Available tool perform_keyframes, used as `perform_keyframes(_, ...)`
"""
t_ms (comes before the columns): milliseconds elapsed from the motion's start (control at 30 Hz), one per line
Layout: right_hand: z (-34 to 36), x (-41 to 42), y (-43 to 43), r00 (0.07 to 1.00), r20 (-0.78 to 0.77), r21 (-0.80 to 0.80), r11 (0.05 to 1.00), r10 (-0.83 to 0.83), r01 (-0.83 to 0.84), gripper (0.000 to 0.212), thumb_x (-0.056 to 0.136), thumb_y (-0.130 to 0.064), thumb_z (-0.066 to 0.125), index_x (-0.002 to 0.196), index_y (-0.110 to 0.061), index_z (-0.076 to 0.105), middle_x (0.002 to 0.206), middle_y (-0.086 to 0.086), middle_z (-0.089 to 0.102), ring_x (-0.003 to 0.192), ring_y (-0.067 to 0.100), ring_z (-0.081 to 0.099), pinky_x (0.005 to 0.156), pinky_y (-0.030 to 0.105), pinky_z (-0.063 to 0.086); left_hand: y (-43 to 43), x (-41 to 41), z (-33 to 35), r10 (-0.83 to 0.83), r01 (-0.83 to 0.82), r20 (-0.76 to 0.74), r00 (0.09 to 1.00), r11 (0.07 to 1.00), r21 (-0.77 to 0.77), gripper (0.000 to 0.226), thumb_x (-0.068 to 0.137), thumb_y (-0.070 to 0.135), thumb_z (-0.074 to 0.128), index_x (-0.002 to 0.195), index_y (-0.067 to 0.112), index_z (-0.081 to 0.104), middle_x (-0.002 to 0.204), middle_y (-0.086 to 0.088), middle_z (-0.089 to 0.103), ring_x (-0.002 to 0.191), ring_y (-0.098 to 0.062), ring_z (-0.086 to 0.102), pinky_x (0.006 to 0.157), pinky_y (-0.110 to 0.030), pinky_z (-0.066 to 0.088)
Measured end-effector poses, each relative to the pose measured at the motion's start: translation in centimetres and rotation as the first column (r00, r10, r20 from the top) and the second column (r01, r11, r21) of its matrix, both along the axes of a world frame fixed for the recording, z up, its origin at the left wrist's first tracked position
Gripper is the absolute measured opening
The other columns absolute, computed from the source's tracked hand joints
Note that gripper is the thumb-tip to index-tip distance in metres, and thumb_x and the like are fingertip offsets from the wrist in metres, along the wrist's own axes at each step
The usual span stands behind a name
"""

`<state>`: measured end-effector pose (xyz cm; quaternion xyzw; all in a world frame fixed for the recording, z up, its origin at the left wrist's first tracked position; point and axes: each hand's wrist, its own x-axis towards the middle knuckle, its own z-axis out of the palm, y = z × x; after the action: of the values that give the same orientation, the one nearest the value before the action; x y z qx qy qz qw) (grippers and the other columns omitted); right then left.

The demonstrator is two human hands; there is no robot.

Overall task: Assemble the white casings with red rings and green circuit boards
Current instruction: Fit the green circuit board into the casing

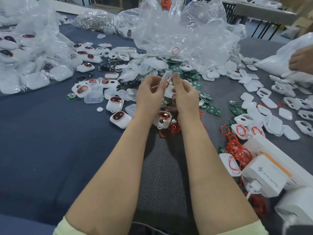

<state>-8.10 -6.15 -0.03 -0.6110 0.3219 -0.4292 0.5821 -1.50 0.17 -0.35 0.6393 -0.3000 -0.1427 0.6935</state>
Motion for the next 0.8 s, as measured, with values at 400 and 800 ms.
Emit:
perform_keyframes(400, -0.4, 0.1, -0.6, 0.991, -0.065, -0.021, 0.993, -0.12, 0.119, 0.015, 0.095, -0.017, 0.055, 0.087, -0.018, 0.067, 0.077, -0.001, 0.066, 0.073, 0.015, 0.063, 0.072, 0.04, 0.054, 0.2, 0.0, -0.3, 0.125, -0.147, 0.202, 0.971, 0.985, 0.095, 0.024, 0.093, 0.025, 0.061, 0.111, 0.009, 0.059, 0.105, 0.003, 0.062, 0.088, -0.004, 0.059, 0.08, -0.013, 0.045)
perform_keyframes(800, 0.8, -0.8, -0.1, 0.955, -0.242, -0.226, 0.967, -0.173, 0.118, 0.011, 0.091, -0.014, 0.056, 0.095, -0.017, 0.066, 0.088, -0.001, 0.066, 0.084, 0.014, 0.062, 0.073, 0.024, 0.05, 0.6, 1.4, -0.1, 0.291, -0.305, -0.216, 0.932, 0.952, -0.034, 0.016, 0.099, 0.021, 0.053, 0.093, 0.007, 0.058, 0.088, -0.003, 0.066, 0.07, -0.007, 0.069, 0.068, -0.024, 0.057)
